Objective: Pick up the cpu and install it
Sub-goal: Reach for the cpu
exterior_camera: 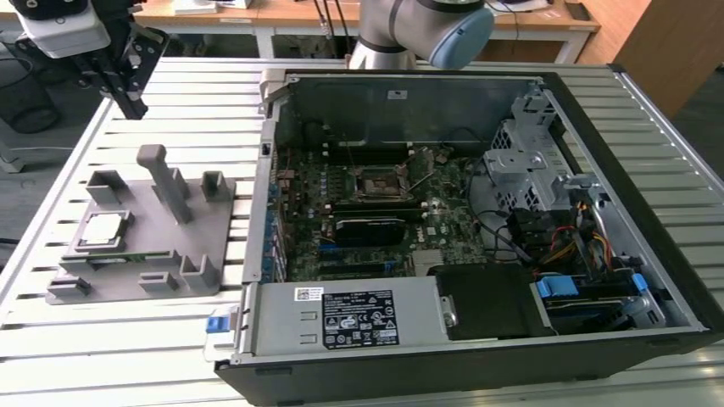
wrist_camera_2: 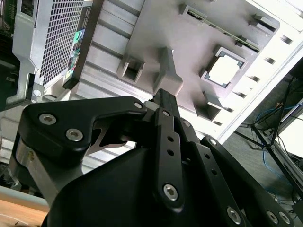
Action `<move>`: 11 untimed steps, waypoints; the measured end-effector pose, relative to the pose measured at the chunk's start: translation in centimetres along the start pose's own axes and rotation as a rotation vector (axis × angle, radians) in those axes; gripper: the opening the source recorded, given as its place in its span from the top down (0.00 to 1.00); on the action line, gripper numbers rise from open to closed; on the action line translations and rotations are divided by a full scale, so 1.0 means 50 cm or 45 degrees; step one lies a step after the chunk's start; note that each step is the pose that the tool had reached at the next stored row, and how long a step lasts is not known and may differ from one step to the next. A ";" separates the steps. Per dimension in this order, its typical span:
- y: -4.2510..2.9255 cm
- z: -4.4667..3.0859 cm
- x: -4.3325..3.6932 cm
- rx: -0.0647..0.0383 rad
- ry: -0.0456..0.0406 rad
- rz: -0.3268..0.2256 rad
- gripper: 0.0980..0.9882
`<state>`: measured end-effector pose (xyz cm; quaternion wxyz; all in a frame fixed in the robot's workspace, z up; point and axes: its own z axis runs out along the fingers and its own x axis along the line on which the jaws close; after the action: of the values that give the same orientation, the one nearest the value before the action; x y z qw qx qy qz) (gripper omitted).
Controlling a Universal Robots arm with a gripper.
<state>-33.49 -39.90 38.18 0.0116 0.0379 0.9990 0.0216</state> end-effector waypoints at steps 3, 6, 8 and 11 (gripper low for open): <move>0.000 0.001 0.004 0.000 0.003 0.000 0.99; -0.001 0.002 0.010 0.000 0.004 0.000 0.99; -0.001 0.002 0.013 0.000 0.005 0.000 0.99; -0.002 0.003 0.020 0.000 0.006 0.000 0.99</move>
<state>-34.50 -39.89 38.01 0.0093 0.0380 0.9990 0.0216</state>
